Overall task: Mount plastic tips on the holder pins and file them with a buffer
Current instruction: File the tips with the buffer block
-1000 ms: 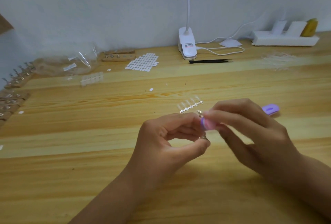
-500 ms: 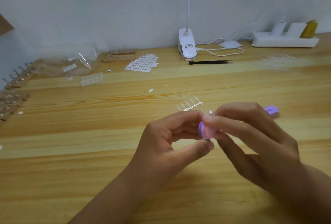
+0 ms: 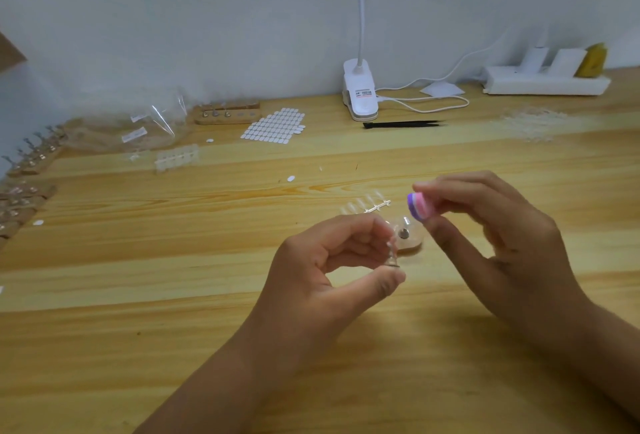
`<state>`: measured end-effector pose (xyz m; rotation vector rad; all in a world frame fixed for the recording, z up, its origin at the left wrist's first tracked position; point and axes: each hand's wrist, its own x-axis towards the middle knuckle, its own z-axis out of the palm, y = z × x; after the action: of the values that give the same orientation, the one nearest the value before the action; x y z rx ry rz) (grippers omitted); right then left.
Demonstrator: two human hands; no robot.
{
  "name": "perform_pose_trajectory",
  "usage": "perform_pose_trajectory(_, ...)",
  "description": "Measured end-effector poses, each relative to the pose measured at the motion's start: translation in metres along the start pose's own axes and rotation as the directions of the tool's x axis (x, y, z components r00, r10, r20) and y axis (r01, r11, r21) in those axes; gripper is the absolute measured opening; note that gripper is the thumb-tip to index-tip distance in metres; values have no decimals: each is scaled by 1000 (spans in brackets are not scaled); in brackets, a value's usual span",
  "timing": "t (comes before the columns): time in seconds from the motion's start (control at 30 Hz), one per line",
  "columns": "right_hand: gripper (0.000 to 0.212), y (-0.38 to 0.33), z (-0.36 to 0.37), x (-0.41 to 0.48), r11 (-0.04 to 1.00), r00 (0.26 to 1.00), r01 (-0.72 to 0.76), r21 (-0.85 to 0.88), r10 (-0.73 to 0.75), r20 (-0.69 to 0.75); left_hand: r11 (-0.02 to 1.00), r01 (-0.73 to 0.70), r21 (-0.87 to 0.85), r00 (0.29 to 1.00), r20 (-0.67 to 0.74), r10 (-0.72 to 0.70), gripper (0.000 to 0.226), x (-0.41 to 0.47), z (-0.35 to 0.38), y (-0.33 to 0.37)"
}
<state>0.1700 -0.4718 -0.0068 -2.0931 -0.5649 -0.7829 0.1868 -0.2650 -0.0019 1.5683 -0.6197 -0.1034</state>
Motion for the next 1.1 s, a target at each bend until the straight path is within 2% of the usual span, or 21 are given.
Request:
perform_pose_trajectory(0.03, 26, -5, 2, -1, 980, 994, -106, 169, 105, 15, 1000, 11, -6, 1000, -16, -11, 25, 0, 0, -1)
perform_pose_trajectory(0.1, 26, -15, 5, -3, 841, 957, -286, 459, 274, 93, 999, 27, -34, 999, -45, -28, 25, 1, 0, -1)
perform_pose_trajectory(0.13, 28, -17, 6, -3, 769, 937, -340, 542, 328, 123, 999, 24, -49, 998, -53, -26, 25, 1, -1, -1)
perform_pose_trajectory(0.2, 35, -17, 6, -3, 662, 901, -411, 626, 399, 170, 998, 10, -66, 998, -55, -13, 26, 1, -1, 0)
perform_pose_trajectory(0.3, 36, -15, 5, -1, 607, 879, -451, 654, 430, 207, 998, -6, -63, 998, -56, 3, 27, 1, 0, 1)
perform_pose_trajectory(0.43, 25, -15, 5, -3, 601, 892, -428, 675, 400, 209, 999, -23, -31, 996, -90, 20, 28, 1, 1, 0)
perform_pose_trajectory(0.53, 25, -16, 4, -3, 585, 894, -419, 694, 397, 206, 1000, -24, 9, 994, -110, 25, 29, 0, 1, 1)
perform_pose_trajectory(0.83, 27, -17, 8, -4, 633, 913, -395, 666, 350, 208, 958, -33, 283, 979, -183, 87, 29, 0, 1, 4)
perform_pose_trajectory(1.1, 23, -19, 15, -9, 834, 967, -255, 489, 207, 151, 932, -72, 356, 973, -179, 144, 31, -1, 3, 8)
